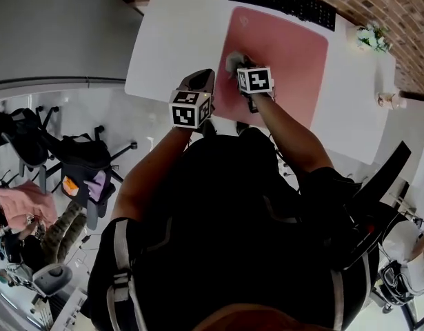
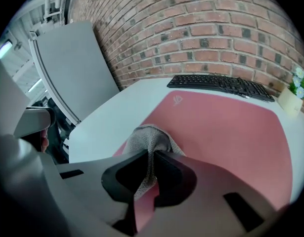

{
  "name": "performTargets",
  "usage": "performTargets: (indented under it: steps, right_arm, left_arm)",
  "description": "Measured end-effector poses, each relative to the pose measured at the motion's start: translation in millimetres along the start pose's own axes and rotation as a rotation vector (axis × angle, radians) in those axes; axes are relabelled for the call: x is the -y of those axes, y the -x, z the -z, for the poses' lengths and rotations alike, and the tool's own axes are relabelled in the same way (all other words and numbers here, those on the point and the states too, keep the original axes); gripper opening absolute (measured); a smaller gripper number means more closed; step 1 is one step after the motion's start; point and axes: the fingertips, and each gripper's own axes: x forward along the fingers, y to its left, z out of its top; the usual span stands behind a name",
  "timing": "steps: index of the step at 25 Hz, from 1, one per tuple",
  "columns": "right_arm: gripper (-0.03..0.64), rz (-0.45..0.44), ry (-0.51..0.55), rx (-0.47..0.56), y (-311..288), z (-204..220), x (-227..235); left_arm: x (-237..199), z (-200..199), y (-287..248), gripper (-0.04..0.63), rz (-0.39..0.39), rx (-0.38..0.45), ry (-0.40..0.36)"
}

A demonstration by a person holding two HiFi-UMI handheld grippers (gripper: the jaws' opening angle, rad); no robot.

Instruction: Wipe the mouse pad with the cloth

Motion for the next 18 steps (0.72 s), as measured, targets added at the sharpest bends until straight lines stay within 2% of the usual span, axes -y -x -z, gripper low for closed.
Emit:
performTargets:
  steps: [4,11,18]
  right_arm:
    - [0.041,0.041,-0.052,0.005,11.5,11.0,27.8]
    - [0.041,0.100,-0.131,0.028,33.3,26.9,71.7]
    - [0.041,0.189,-0.208,0.048,60.3,47.1,119.4]
  left_arm:
    - [16.0,-4.4,-12.3,0.000,0.043,-0.004,0.007]
    - [50.4,-6.2,-36.9,0.000,0.119,-0.032,-0.059]
    - [81.5,-12.3,-53.1,0.000,0.172,-0.026,-0.068]
